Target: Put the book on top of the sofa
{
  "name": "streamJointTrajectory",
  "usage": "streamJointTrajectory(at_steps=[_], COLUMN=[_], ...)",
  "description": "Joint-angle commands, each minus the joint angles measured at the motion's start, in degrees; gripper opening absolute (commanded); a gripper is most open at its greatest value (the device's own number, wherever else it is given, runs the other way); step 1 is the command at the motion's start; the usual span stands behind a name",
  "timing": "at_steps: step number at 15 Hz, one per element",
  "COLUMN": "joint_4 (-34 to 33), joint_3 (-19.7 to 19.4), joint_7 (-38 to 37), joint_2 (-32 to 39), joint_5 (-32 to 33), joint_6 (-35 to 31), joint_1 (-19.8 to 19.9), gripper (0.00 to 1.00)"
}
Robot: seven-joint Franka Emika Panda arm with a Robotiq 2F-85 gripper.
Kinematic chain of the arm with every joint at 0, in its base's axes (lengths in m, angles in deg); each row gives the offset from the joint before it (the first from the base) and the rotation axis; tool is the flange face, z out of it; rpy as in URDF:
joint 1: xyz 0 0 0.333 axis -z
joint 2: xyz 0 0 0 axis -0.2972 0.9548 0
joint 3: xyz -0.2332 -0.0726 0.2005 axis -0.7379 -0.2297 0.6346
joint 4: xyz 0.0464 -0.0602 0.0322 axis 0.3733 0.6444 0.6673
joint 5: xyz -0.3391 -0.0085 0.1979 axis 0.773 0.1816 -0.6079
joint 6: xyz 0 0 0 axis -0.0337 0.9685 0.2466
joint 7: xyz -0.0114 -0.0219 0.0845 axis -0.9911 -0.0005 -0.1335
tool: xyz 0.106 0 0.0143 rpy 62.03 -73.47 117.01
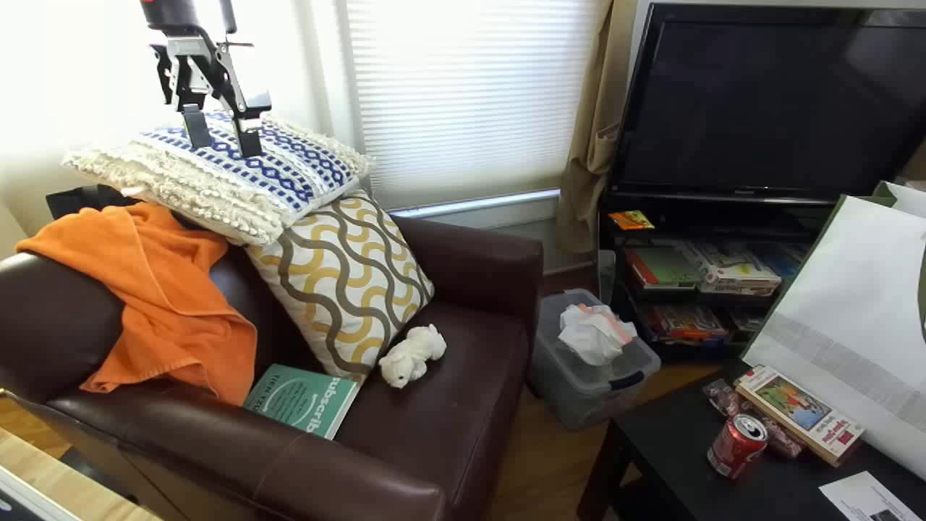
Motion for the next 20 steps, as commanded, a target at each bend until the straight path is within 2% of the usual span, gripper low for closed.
streamJointTrajectory(at_steps=[1, 15, 17, 20], joint_4=[-0.1, -0.1, -0.6, -0.8], joint_3=[-0.3, -0.3, -0.4, -1.4], joint_7=[-0.1, -0.1, 4.2, 13.3], joint_2=[0.0, 0.0, 1.9, 6.5], joint_5=[0.1, 0.1, 1.8, 2.4], joint_6=[0.1, 0.1, 1.2, -2.7], joint_1=[-0.3, -0.3, -1.2, -3.3], gripper=[1.00, 1.00, 1.00, 1.00])
